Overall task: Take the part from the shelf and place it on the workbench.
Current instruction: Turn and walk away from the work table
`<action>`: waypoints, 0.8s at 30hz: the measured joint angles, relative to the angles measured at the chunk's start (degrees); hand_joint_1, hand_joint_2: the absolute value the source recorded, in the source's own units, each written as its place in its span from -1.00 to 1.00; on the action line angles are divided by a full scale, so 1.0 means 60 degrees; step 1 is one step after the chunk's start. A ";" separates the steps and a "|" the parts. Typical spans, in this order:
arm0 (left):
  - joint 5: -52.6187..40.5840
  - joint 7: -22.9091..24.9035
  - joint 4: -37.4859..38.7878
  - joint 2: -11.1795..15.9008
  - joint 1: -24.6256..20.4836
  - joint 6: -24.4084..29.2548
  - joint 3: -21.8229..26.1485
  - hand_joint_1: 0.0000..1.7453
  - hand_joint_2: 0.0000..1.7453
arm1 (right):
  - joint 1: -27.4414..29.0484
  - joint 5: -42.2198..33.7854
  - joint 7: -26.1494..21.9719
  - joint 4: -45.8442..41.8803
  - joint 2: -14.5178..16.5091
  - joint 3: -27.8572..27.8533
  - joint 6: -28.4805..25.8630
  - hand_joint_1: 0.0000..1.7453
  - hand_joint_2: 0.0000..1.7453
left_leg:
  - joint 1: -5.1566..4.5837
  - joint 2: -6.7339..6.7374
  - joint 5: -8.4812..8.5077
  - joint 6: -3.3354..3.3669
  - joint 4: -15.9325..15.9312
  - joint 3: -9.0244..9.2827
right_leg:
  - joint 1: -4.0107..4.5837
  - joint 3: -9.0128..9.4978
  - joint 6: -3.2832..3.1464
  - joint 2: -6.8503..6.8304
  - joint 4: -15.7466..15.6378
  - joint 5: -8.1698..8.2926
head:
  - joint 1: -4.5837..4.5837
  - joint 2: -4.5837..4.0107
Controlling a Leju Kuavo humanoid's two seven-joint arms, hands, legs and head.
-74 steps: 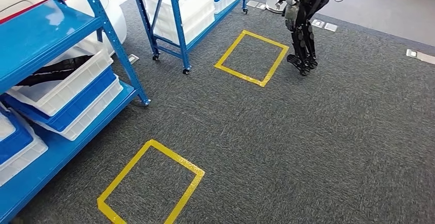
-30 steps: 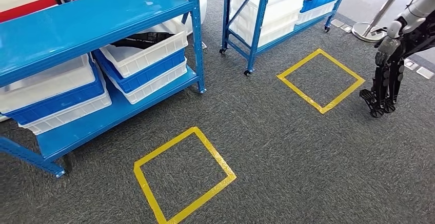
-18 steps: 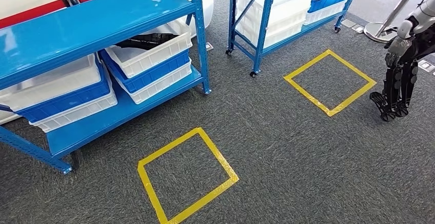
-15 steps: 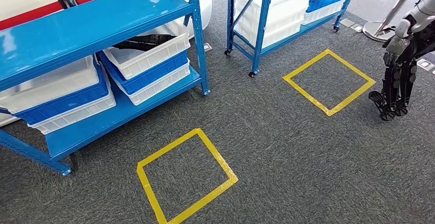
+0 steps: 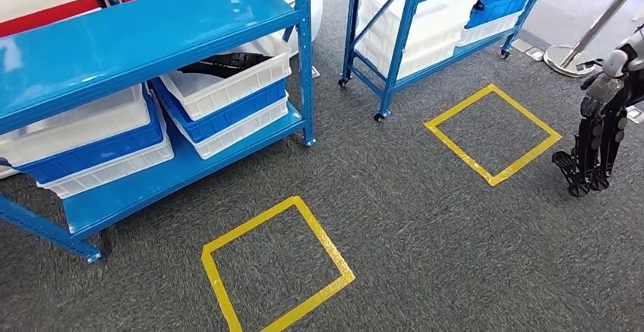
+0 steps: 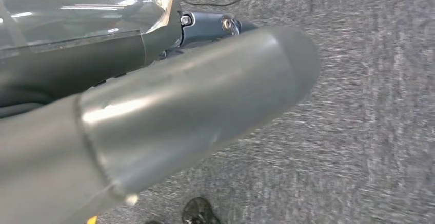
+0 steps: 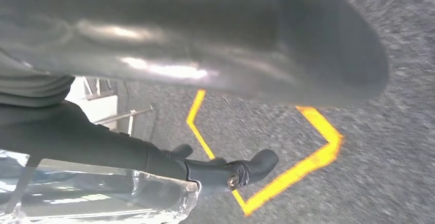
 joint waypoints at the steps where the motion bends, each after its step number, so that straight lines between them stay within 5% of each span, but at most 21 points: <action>1: 0.0000 0.0000 0.0001 -0.0005 -0.0001 0.0000 0.0000 -1.00 -1.00 | 0.0012 -0.0001 0.0005 -0.0001 -0.0011 -0.0004 0.0000 -1.00 -1.00 | 0.0003 -0.0025 -0.0050 0.0011 0.0000 0.0042 | -0.0009 -0.0405 0.0021 0.0015 0.0527 -0.0147 | 0.0004 0.0000; 3: 0.0002 0.0002 0.0002 -0.0026 0.0014 0.0004 0.0005 -1.00 -1.00 | 0.0063 0.0002 0.0019 0.0000 -0.0038 -0.0017 0.0000 -1.00 -1.00 | 0.0023 -0.0092 -0.0178 -0.0024 0.0003 0.0189 | -0.0038 -0.0826 0.0195 0.0028 0.0695 0.0017 | 0.0007 0.0000; 6: 0.0008 0.0000 0.0002 -0.0047 0.0024 0.0016 0.0029 -1.00 -1.00 | 0.0107 0.0013 0.0025 0.0002 -0.0056 -0.0033 -0.0002 -1.00 -1.00 | 0.0068 -0.0162 -0.0435 -0.0173 0.0025 0.0523 | -0.0104 -0.0484 0.0470 0.0019 -0.1002 0.1109 | 0.0022 0.0000; 8: 0.0020 -0.0026 0.0002 -0.0048 0.0015 0.0026 0.0047 -1.00 -1.00 | 0.0091 0.0015 0.0023 0.0004 -0.0059 -0.0037 -0.0008 -1.00 -1.00 | 0.0041 -0.0170 -0.0605 -0.0302 0.0035 0.0624 | -0.0086 -0.0264 0.0318 0.0003 -0.1711 0.1472 | 0.0050 0.0000; 10: 0.0029 -0.0058 0.0002 -0.0048 0.0002 0.0030 0.0058 -1.00 -1.00 | 0.0068 0.0015 0.0023 0.0003 -0.0065 -0.0040 -0.0023 -1.00 -1.00 | 0.0026 -0.0165 -0.0672 -0.0406 0.0049 0.0678 | -0.0064 -0.0173 0.0076 0.0003 -0.1768 0.1491 | 0.0059 0.0000; 12: 0.0032 -0.0073 0.0002 -0.0055 -0.0007 0.0035 0.0067 -1.00 -1.00 | 0.0069 0.0019 0.0025 0.0001 -0.0072 -0.0044 -0.0046 -1.00 -1.00 | 0.0069 -0.0111 -0.0720 -0.0494 0.0319 0.0642 | -0.0111 -0.0069 -0.0012 0.0015 -0.1805 0.1514 | 0.0046 0.0000; 17: 0.0072 -0.0114 0.0002 -0.0075 0.0003 0.0044 0.0075 -1.00 -1.00 | 0.0057 0.0211 0.0077 0.0001 -0.0080 -0.0041 -0.0055 -1.00 -1.00 | 0.0117 0.0004 -0.1676 -0.0693 0.2719 -0.0949 | -0.0120 0.0094 -0.0234 -0.0009 -0.1841 0.1348 | 0.0016 0.0000; 19: 0.0090 -0.0118 0.0002 -0.0075 0.0018 0.0048 0.0078 -1.00 -1.00 | 0.0063 0.0267 0.0123 0.0001 -0.0079 -0.0040 -0.0049 -1.00 -1.00 | 0.0123 0.0038 -0.1207 -0.0676 0.2329 -0.1044 | -0.0115 0.0211 -0.0258 -0.0043 -0.1842 0.1261 | 0.0013 0.0000; 21: 0.0093 -0.0119 0.0002 -0.0074 0.0014 0.0068 0.0078 -1.00 -1.00 | 0.0064 0.0304 0.0140 0.0001 -0.0071 -0.0039 -0.0046 -1.00 -1.00 | 0.0107 0.0191 -0.0359 -0.0607 0.1112 -0.0675 | -0.0107 0.0369 -0.0226 -0.0096 -0.1849 0.1167 | 0.0009 0.0000; 24: 0.0104 -0.0118 0.0002 -0.0078 -0.0034 0.0149 0.0077 -1.00 -1.00 | 0.0056 0.0345 0.0146 0.0001 -0.0066 -0.0036 -0.0036 -1.00 -1.00 | 0.0006 0.0359 -0.0286 -0.0445 0.0423 -0.0559 | -0.0058 0.0473 -0.0078 -0.0206 -0.1876 0.1037 | -0.0023 0.0000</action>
